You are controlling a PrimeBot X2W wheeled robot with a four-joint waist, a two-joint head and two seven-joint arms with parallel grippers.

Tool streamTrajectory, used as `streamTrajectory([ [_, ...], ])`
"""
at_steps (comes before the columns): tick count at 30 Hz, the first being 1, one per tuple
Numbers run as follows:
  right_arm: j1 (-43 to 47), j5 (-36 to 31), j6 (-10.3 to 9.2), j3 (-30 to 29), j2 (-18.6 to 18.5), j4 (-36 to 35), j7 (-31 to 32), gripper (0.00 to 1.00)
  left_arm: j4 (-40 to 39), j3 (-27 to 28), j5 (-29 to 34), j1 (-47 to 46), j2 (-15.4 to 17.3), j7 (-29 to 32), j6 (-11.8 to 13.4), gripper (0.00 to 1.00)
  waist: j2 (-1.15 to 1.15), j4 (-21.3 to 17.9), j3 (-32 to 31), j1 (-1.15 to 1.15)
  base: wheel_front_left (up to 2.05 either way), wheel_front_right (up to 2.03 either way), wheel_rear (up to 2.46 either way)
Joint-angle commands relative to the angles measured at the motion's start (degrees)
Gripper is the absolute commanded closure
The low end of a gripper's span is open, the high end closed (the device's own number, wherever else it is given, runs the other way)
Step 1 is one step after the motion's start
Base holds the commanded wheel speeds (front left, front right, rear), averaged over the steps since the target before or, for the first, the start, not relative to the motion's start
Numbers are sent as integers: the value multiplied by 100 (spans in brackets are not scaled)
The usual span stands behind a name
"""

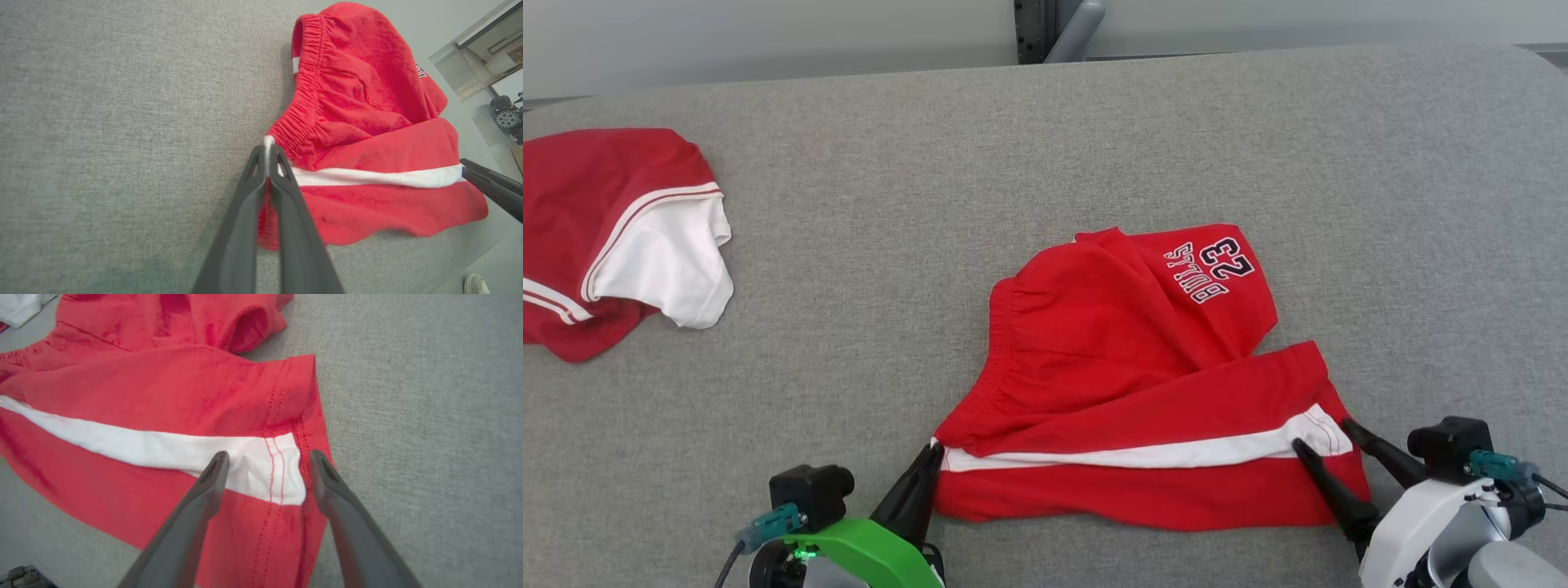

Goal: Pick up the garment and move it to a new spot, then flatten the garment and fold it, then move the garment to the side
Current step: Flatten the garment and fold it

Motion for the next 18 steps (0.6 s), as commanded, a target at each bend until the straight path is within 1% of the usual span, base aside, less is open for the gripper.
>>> streamTrajectory([
  [1,175,-37,-4,-28,-13,-109,18,0,-27,8,-33,16,30,-13,30,100,0,-28,-24,0,0,0,0],
  [4,339,-5,-4,-23,9,-266,124,0,-49,0,-38,49,37,7,48,100,0,-77,-23,0,0,0,0],
  [7,317,-34,-4,-31,77,-315,214,0,-68,-23,-40,32,54,32,64,100,0,-135,-23,0,0,0,0],
  [18,348,44,-4,-139,92,-246,285,0,-133,-43,-46,3,126,85,91,100,0,-101,-17,0,0,0,0],
])
